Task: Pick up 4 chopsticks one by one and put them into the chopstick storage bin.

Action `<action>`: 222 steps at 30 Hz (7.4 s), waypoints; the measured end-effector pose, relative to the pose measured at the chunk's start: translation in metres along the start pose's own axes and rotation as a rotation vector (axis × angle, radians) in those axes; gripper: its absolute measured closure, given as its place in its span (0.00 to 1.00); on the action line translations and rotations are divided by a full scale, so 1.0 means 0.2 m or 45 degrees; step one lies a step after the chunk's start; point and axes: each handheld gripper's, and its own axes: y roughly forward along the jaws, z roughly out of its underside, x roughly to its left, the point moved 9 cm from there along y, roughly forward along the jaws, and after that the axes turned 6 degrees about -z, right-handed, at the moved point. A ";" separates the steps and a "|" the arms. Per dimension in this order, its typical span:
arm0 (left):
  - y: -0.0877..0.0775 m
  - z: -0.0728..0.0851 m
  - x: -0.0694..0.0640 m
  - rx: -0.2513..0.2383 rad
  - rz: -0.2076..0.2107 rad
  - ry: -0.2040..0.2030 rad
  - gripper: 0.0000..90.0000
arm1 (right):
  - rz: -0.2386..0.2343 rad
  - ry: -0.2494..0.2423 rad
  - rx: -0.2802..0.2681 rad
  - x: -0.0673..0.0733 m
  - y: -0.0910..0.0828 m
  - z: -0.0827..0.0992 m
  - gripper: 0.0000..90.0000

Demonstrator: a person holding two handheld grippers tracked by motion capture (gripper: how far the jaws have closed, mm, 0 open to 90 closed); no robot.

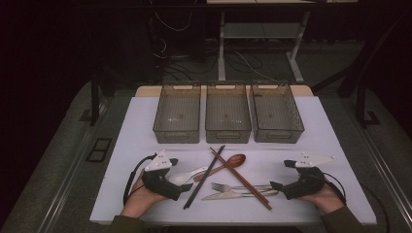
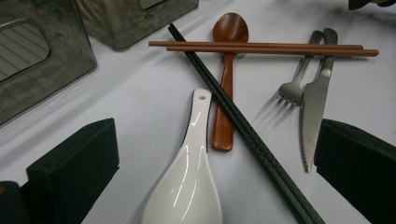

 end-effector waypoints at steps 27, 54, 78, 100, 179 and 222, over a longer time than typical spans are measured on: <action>-0.02 0.02 0.03 -0.010 -0.018 -0.012 0.00 | -0.004 0.030 -0.006 0.04 0.01 -0.06 0.03; -0.02 0.03 0.01 -0.019 -0.047 -0.022 0.00 | -0.022 0.036 0.010 0.08 0.08 -0.16 0.03; -0.03 0.03 0.01 -0.010 -0.057 -0.009 0.00 | -0.054 0.037 0.041 0.11 0.21 -0.24 0.19; -0.03 0.04 0.02 -0.010 -0.059 -0.017 0.00 | -0.170 0.003 0.203 0.23 0.33 -0.20 0.77; -0.02 0.07 0.02 0.006 -0.047 -0.005 0.00 | -0.135 0.042 0.224 0.14 0.27 -0.17 0.93; -0.03 0.07 0.02 0.002 -0.067 -0.014 0.00 | -0.169 -0.033 0.151 0.16 0.36 -0.50 0.93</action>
